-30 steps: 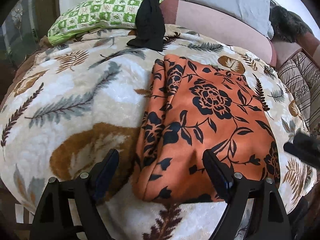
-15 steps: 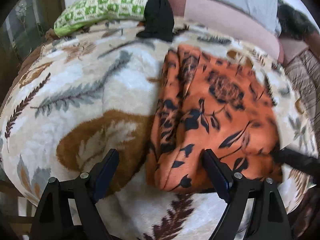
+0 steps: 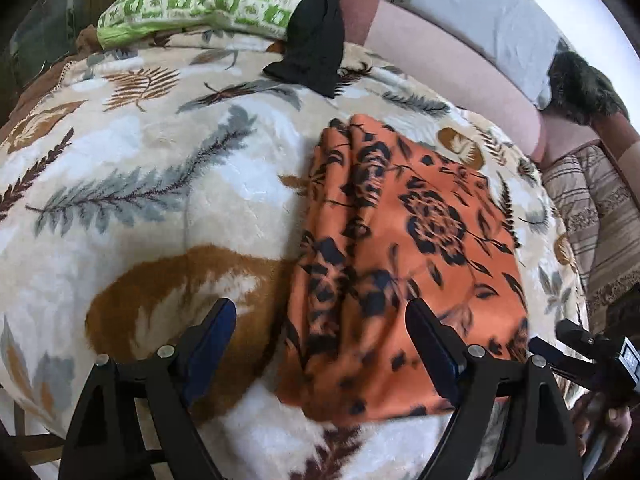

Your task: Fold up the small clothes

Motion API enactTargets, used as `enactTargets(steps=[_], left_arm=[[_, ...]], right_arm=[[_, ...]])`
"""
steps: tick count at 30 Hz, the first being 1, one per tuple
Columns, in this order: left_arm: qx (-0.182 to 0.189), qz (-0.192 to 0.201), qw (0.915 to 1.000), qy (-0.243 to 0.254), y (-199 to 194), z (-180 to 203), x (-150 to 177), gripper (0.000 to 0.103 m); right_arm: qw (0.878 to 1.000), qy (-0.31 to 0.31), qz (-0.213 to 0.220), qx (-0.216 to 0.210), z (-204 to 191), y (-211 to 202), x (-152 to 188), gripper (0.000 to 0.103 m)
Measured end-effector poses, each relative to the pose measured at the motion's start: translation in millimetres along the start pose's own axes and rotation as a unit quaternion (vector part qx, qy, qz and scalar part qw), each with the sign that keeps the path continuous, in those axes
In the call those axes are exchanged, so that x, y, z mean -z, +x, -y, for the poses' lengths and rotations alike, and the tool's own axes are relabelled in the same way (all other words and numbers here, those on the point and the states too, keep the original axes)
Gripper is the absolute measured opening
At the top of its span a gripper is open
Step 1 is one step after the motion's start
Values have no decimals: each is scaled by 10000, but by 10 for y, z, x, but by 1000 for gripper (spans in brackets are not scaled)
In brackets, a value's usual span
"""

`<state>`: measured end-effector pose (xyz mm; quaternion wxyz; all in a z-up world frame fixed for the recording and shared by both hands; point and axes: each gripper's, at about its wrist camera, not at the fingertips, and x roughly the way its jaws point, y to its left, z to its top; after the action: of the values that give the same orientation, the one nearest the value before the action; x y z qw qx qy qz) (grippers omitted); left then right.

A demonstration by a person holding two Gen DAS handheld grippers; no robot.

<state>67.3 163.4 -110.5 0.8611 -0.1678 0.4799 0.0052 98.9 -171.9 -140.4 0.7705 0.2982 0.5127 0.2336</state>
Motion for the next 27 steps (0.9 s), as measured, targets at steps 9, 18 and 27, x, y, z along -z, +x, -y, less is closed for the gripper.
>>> enactTargets(steps=[9, 18, 27], left_arm=[[-634, 79, 9974, 340, 83, 165, -235, 87], [-823, 194, 9953, 474, 254, 297, -779, 87], [-467, -620, 9968, 180, 967, 161, -1083, 37]], right_arm=[[9998, -178, 85, 70, -117, 61, -270, 86], [9944, -1015, -202, -222, -643, 338, -277, 86], [9858, -1641, -362, -54, -707, 543, -97, 86]])
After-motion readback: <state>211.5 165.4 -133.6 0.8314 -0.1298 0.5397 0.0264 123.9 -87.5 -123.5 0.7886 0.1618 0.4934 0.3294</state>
